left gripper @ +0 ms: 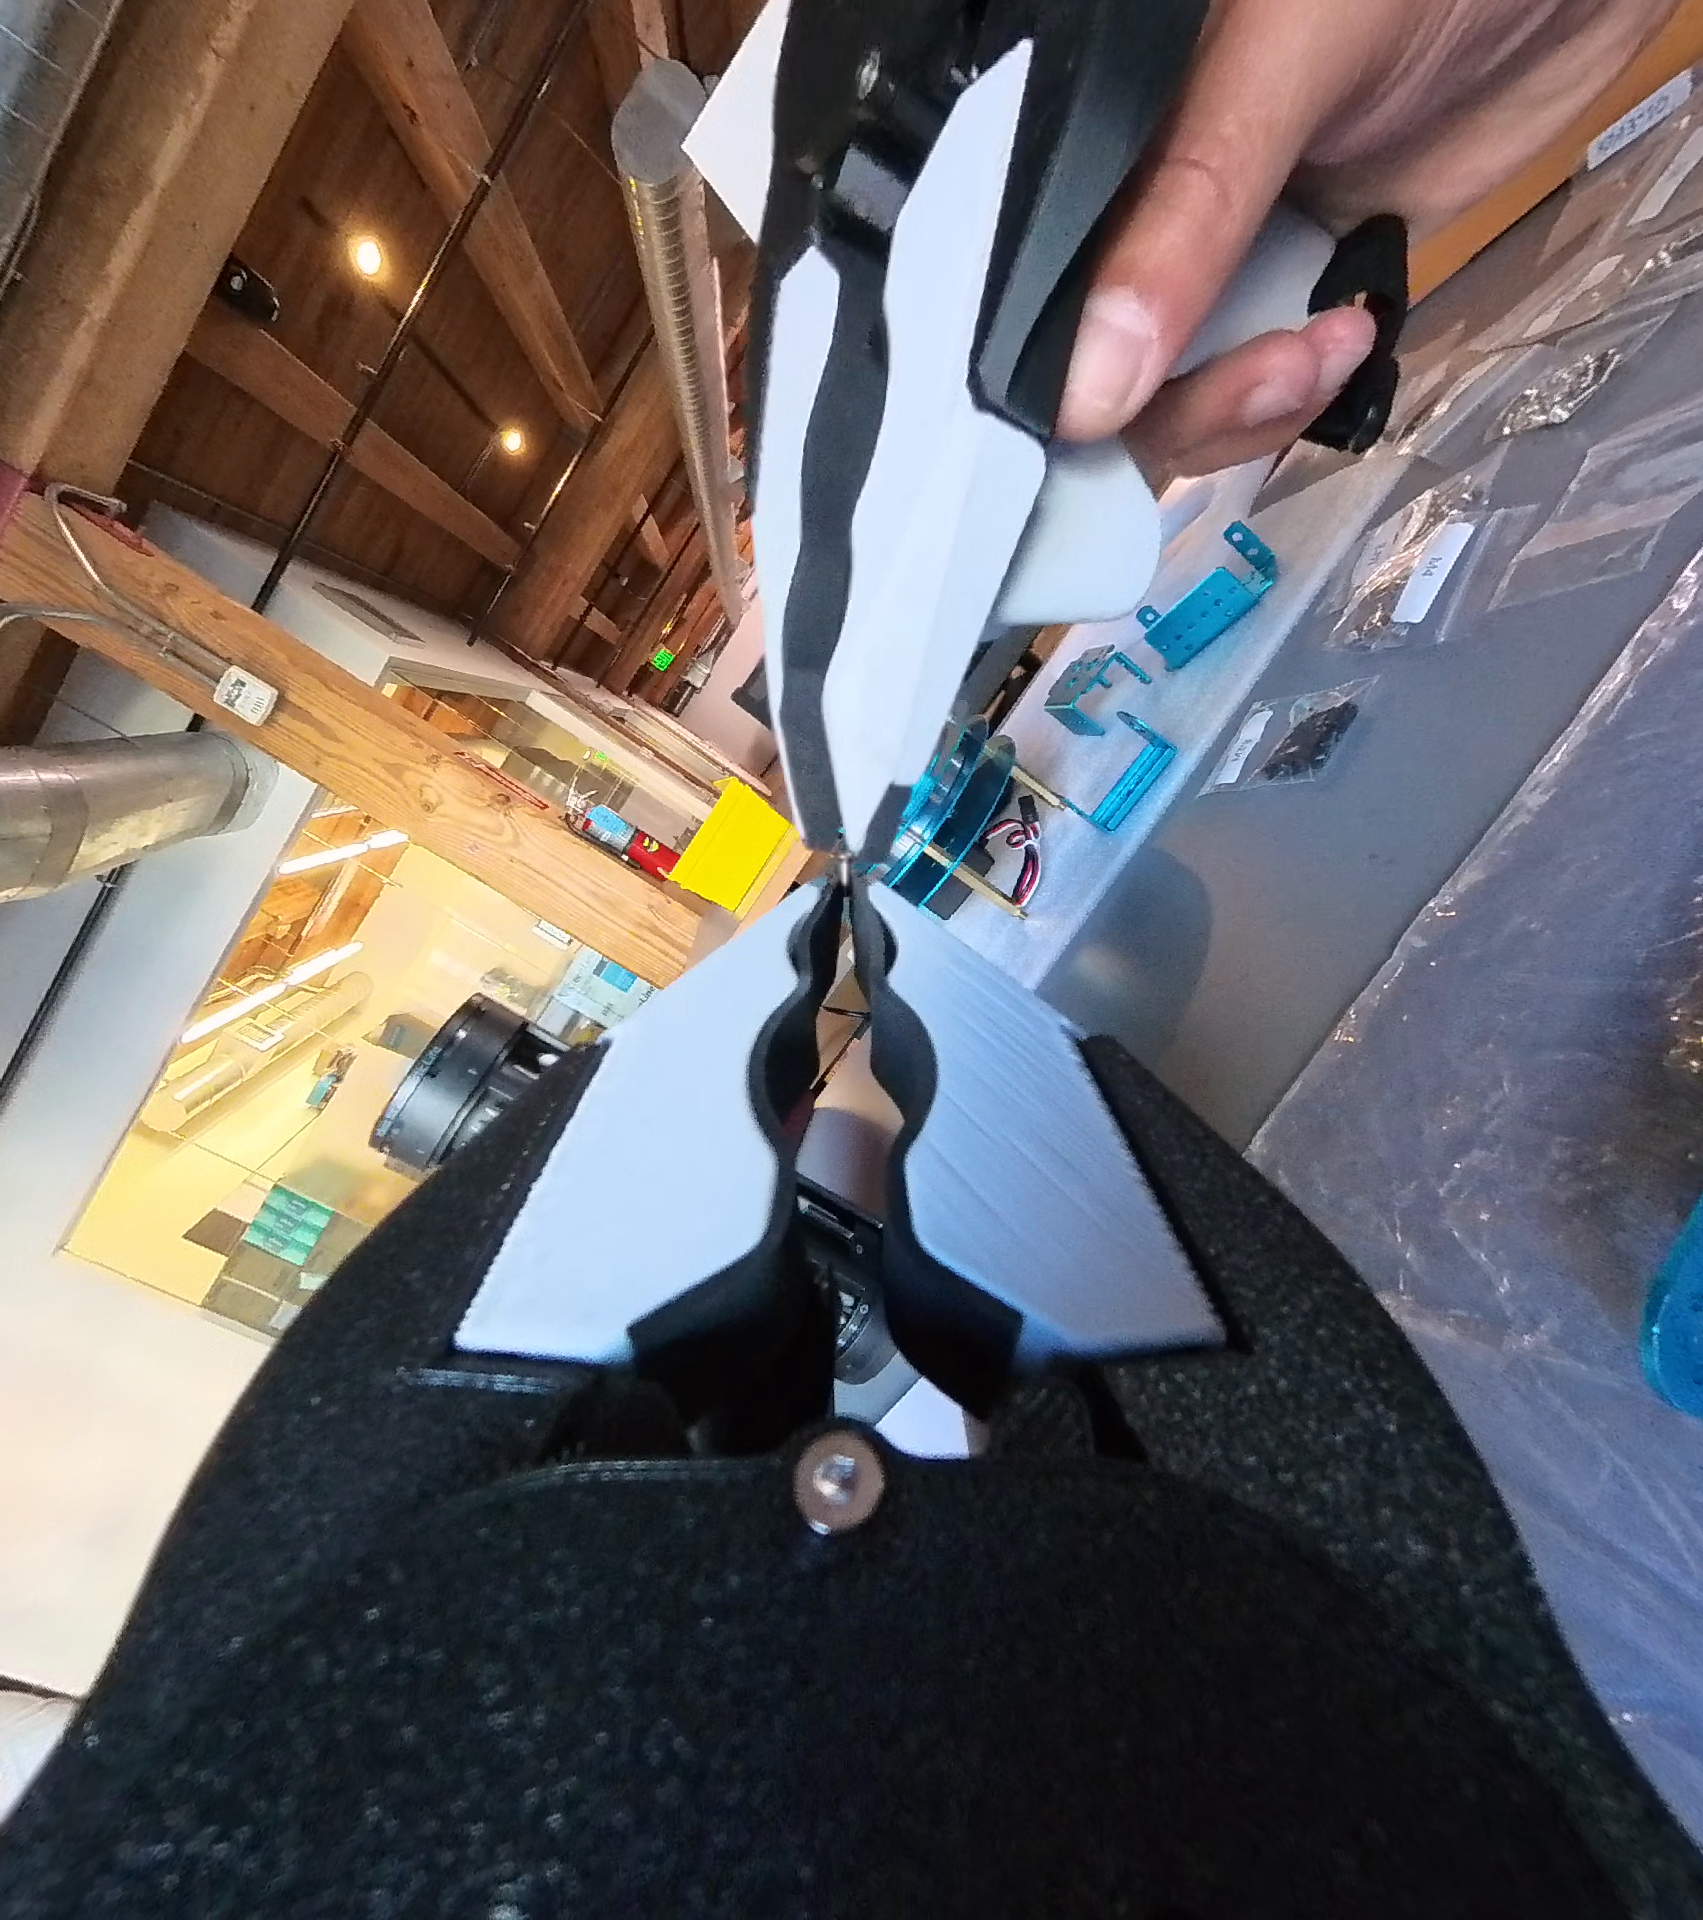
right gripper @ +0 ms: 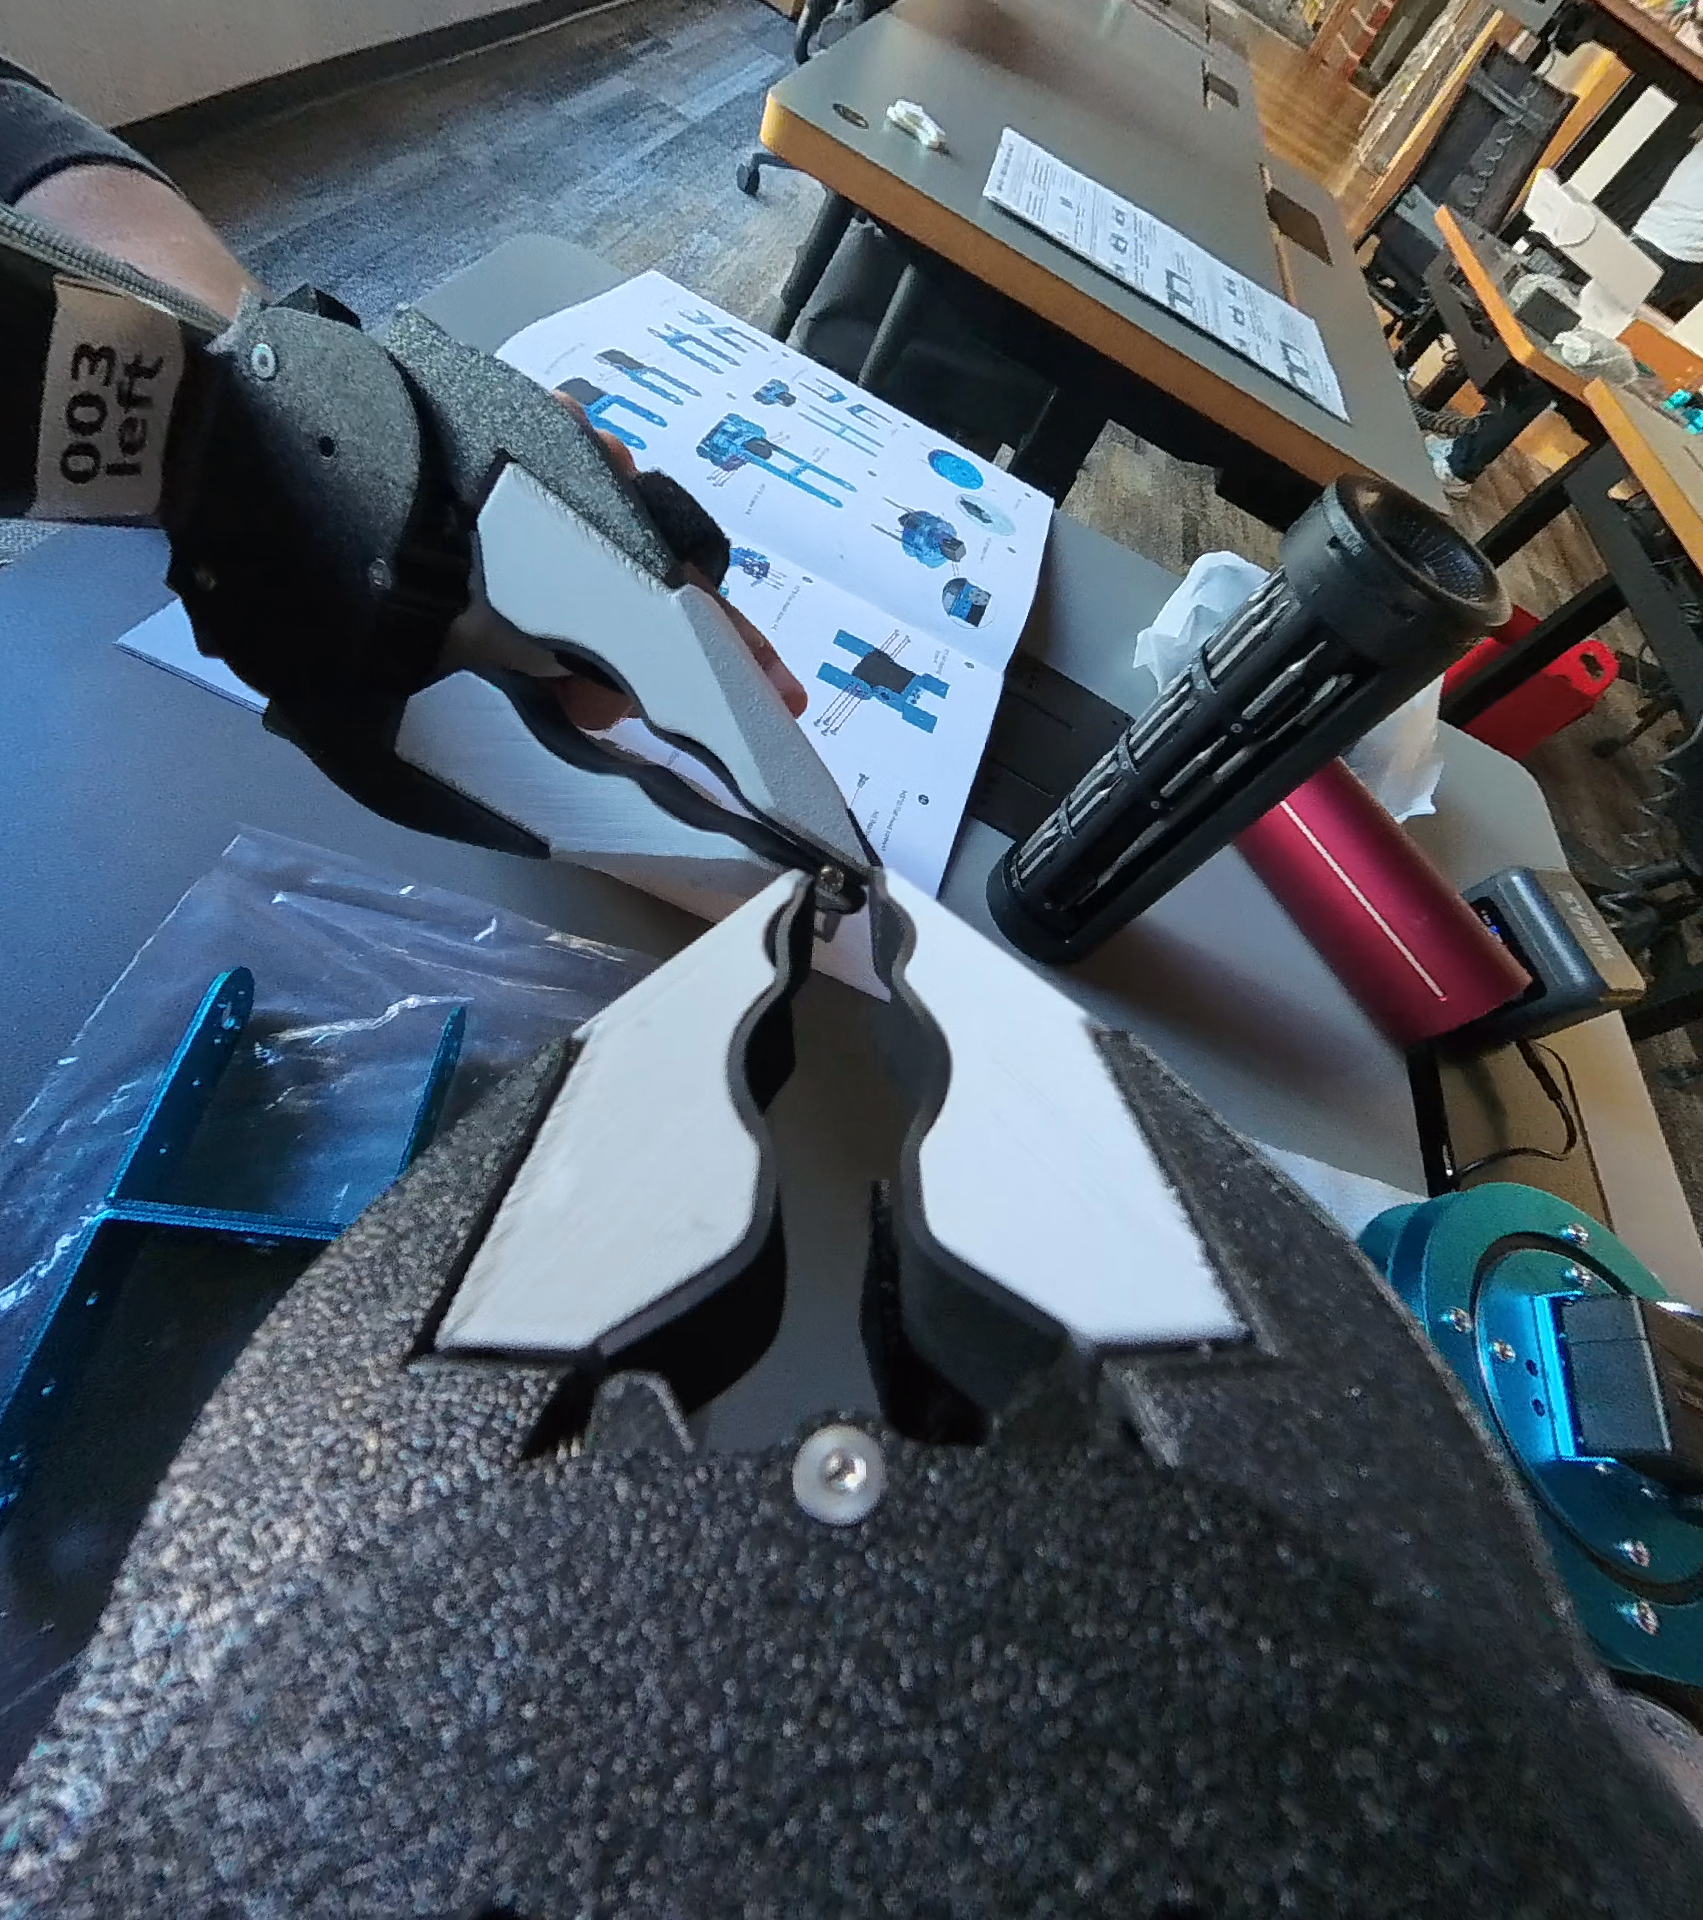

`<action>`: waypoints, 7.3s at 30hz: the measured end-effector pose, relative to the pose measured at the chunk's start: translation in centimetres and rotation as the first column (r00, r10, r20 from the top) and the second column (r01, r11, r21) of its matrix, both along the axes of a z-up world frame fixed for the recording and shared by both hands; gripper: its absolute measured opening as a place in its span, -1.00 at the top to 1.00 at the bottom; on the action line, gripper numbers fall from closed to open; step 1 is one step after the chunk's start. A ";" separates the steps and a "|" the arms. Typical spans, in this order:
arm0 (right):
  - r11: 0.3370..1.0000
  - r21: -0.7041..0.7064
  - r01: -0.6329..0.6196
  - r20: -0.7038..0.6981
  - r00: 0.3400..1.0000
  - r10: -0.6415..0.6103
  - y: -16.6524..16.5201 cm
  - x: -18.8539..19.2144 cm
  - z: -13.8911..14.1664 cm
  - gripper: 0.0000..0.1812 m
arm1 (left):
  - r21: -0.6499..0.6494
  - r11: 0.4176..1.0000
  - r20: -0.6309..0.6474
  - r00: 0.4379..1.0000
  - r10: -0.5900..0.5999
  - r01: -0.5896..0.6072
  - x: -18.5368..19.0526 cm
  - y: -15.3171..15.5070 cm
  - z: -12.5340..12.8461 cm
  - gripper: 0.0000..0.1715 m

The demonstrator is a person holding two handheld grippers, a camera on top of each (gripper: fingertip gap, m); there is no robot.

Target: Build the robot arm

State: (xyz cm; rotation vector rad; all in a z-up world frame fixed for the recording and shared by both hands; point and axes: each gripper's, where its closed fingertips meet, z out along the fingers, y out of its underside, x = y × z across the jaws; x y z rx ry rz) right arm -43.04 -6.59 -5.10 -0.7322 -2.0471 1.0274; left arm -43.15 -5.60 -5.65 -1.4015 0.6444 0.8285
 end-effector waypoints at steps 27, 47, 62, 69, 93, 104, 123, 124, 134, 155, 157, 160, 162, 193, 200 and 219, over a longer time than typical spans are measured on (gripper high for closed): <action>0.999 0.031 -0.006 -0.025 1.000 0.007 0.3 2.2 0.0 0.99 | -0.035 0.998 -0.040 0.998 -0.046 0.044 1.0 -0.1 -0.8 0.95; 0.777 0.342 -0.529 0.127 0.845 0.519 -4.4 12.2 -11.3 1.00 | -0.653 0.401 0.572 0.765 -0.294 0.642 9.6 -6.7 -11.3 0.91; 0.747 0.328 -0.578 0.125 0.811 0.572 -4.6 11.5 -10.8 1.00 | -0.722 0.357 0.485 0.801 -0.351 0.593 10.5 -6.3 -11.0 0.89; 0.739 0.326 -0.589 0.127 0.802 0.583 -4.9 11.3 -11.0 1.00 | -0.737 0.327 0.487 0.800 -0.350 0.592 10.8 -5.9 -11.4 0.89; 0.824 0.276 -0.495 0.156 0.869 0.469 -4.3 10.6 -10.9 1.00 | -0.716 0.373 0.480 0.804 -0.351 0.590 10.9 -5.6 -11.6 0.92; 0.775 0.363 -0.517 0.158 0.854 0.496 -4.5 11.8 -10.5 1.00 | -0.715 0.378 0.477 0.806 -0.350 0.588 10.9 -5.5 -11.6 0.91; 0.775 0.377 -0.508 0.206 0.861 0.464 -4.5 11.2 -11.2 1.00 | -0.713 0.391 0.468 0.810 -0.353 0.582 11.0 -5.4 -11.7 0.91; 0.773 0.377 -0.510 0.209 0.860 0.466 -4.6 11.2 -11.3 1.00 | -0.713 0.390 0.468 0.810 -0.354 0.583 11.0 -5.4 -11.7 0.91; 0.793 0.352 -0.498 0.227 0.867 0.444 -4.1 11.6 -10.9 1.00 | -0.711 0.424 0.444 0.826 -0.348 0.561 10.6 -5.1 -11.5 0.77; 0.872 -0.305 0.382 0.560 0.813 -0.160 1.9 20.4 -9.9 0.67 | -0.307 0.830 0.677 0.720 -0.153 0.466 7.7 -10.6 -0.9 0.69; 0.913 -0.193 0.360 0.583 0.790 -0.188 2.0 20.9 -11.2 0.68 | -0.321 0.856 0.646 0.754 -0.115 0.405 7.5 -10.5 -1.1 0.69; 0.944 -0.177 0.280 0.568 0.812 -0.135 0.3 20.7 -10.9 0.72 | -0.312 0.873 0.676 0.733 -0.074 0.375 6.8 -9.5 -1.6 0.69; 0.961 -0.070 0.268 0.558 0.809 -0.185 0.3 20.5 -11.4 0.76 | -0.291 0.865 0.720 0.689 -0.084 0.409 7.0 -8.7 -2.6 0.69; 0.910 -0.240 0.337 0.452 0.869 -0.203 0.5 17.3 -8.5 1.00 | -0.224 0.866 0.376 0.859 -0.347 0.448 13.4 -8.6 -2.7 0.69; 0.971 0.090 0.220 0.499 0.834 -0.235 -1.8 18.5 -11.7 0.88 | -0.228 0.909 0.431 0.873 -0.228 0.349 10.1 -7.4 -2.7 0.70; 0.925 0.373 -0.072 0.723 0.648 -0.241 -1.2 18.3 -13.1 0.95 | -0.189 0.893 0.497 0.824 -0.272 0.408 9.8 -8.3 -1.7 0.70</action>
